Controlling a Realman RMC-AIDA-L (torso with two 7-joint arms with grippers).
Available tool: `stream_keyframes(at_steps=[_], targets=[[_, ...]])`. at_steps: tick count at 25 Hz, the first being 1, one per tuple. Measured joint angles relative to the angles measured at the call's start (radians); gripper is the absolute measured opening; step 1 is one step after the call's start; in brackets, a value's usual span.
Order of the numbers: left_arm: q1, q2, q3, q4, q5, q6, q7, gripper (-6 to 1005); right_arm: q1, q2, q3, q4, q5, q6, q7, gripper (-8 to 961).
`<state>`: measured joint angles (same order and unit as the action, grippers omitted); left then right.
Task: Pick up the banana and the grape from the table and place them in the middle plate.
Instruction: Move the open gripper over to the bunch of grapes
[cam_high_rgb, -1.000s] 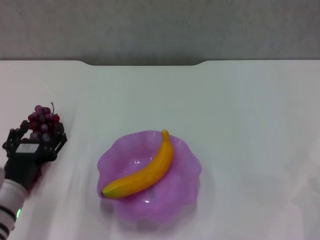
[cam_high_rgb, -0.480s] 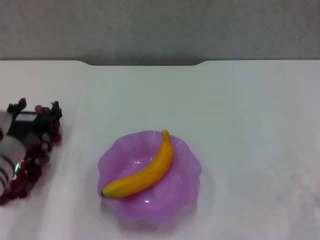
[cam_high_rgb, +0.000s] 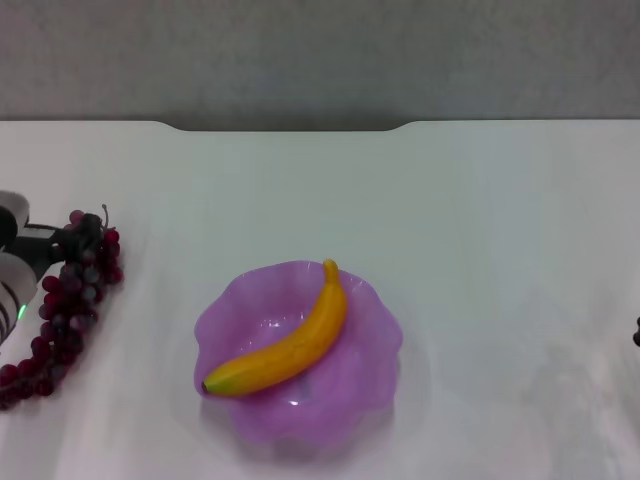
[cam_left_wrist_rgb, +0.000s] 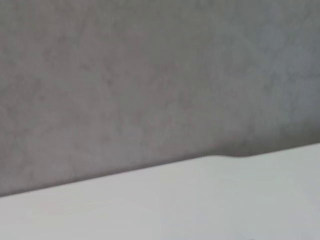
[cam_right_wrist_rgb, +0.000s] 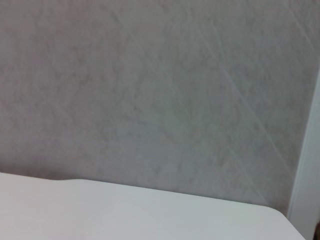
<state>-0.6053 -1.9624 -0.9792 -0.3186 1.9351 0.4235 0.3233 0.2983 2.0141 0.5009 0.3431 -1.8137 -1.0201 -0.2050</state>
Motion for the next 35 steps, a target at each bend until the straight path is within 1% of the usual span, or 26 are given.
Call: stream_keyframes(at_steps=[5, 10, 14, 18, 27, 35], targets=[[0.003, -0.001, 0.001, 0.036, -0.001, -0.027, -0.005, 866, -0.002, 0.0, -0.01, 0.005, 0.0, -0.013, 0.0, 21], [0.018, -0.018, 0.014, 0.037, 0.001, -0.035, -0.003, 866, -0.006, 0.0, -0.011, 0.01, 0.0, -0.015, -0.001, 21], [0.019, -0.04, 0.016, 0.034, 0.025, -0.048, -0.001, 866, -0.004, 0.0, -0.012, 0.01, 0.001, -0.015, -0.001, 21], [0.019, -0.051, 0.012, 0.035, 0.051, -0.051, -0.004, 866, -0.001, 0.0, -0.012, 0.01, 0.001, -0.015, -0.001, 21], [0.035, -0.06, 0.008, 0.043, 0.051, -0.052, -0.006, 866, -0.001, 0.0, -0.012, 0.011, 0.001, -0.015, -0.001, 22], [0.047, -0.062, 0.005, 0.048, 0.045, -0.047, -0.006, 865, -0.001, 0.0, -0.012, 0.013, 0.001, -0.015, -0.001, 22]])
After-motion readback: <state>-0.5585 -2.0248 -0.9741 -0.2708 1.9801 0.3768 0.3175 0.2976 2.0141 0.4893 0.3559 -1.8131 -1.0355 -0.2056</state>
